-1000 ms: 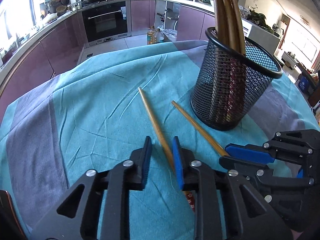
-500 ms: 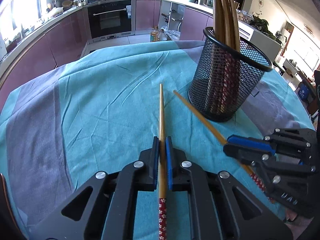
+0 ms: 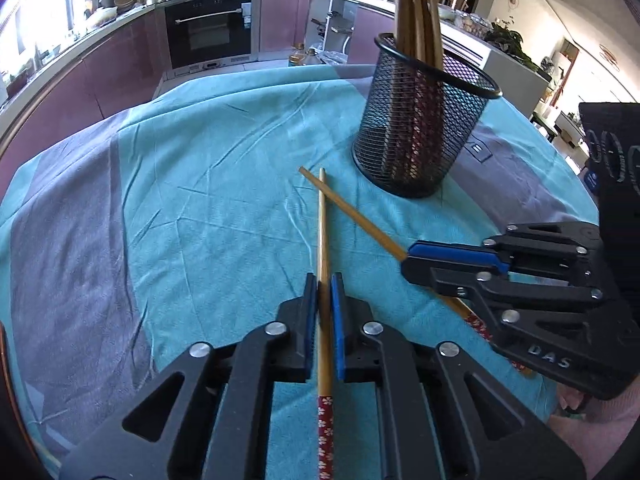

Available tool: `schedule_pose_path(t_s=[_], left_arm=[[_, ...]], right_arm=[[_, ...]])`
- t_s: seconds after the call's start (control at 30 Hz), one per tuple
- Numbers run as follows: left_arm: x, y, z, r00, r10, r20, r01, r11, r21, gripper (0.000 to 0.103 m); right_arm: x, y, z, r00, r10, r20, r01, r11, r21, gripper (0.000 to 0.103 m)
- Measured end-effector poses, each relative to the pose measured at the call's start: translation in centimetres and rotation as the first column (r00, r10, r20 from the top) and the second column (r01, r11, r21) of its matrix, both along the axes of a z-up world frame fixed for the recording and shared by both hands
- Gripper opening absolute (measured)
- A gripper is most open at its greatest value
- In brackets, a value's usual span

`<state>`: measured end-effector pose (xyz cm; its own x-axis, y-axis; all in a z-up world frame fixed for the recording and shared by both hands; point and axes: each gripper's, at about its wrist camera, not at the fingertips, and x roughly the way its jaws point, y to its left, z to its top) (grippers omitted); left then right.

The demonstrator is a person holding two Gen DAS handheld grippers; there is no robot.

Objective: Organize utensils
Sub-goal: 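Lift both held chopsticks upright and carry them toward the mesh cup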

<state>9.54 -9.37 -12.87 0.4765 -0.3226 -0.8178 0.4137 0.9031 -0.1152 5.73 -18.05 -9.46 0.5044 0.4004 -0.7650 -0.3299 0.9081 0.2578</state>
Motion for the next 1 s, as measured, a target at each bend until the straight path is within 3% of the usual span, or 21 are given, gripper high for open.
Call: schedule_pose_path(t_s=[0.3,0.4,1.0], left_arm=[[0.9,-1.1,-0.1,1.0,-0.015,0.013,0.015,0.999,0.028,0.014],[1.1,-1.2,-0.1,1.0,-0.006,0.017,0.005,0.999,0.032,0.007],[-1.1,0.0,3.7,0.996,-0.009,0.091,0.013,0.999,-0.049,0.007]], right_arm=[[0.1,1.3,-0.2,0.999,0.019,0.026,-0.017,0.998,-0.062,0.011],[0.3,1.0,-0.3,1.0,0.009,0.024,-0.008,0.999,-0.052,0.006],[-1.8,-1.4,3.1,0.995,0.004,0.098,-0.011,0.997,0.072,0.006]])
